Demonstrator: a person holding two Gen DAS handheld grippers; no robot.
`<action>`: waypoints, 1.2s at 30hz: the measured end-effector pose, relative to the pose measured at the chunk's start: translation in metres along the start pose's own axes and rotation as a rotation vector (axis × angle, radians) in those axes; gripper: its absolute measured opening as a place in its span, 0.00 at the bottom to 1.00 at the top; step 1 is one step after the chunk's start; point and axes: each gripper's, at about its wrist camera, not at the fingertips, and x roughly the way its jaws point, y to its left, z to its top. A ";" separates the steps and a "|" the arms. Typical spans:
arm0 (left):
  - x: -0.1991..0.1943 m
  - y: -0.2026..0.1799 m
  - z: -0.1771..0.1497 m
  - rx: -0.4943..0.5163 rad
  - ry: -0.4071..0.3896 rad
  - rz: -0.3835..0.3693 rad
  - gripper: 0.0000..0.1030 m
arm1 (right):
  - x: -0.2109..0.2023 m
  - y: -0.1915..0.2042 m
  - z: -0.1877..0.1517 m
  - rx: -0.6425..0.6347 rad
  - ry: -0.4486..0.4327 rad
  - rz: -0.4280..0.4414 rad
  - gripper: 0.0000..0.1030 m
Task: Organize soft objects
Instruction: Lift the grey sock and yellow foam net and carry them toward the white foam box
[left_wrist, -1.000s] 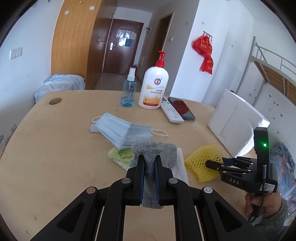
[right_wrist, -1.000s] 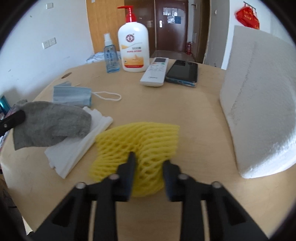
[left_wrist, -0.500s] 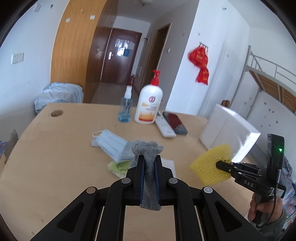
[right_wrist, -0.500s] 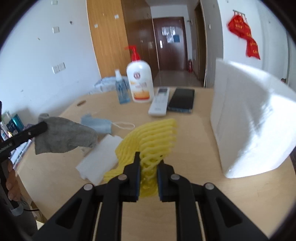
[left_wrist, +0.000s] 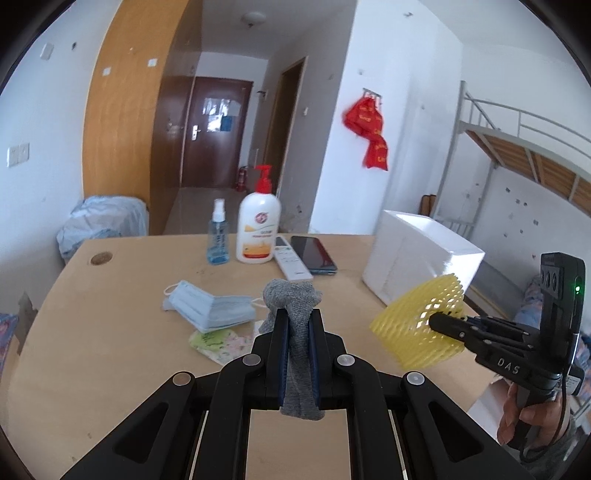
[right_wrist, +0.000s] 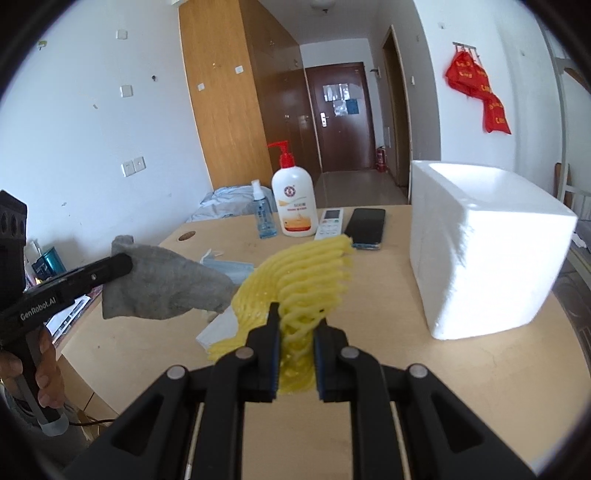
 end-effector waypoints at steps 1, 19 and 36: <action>-0.001 -0.005 0.001 0.007 -0.001 -0.005 0.10 | -0.003 -0.002 -0.002 0.003 -0.002 -0.004 0.17; 0.036 -0.127 0.004 0.173 0.046 -0.218 0.09 | -0.091 -0.073 -0.033 0.143 -0.124 -0.222 0.17; 0.049 -0.170 0.011 0.228 0.041 -0.284 0.09 | -0.128 -0.094 -0.039 0.186 -0.194 -0.316 0.17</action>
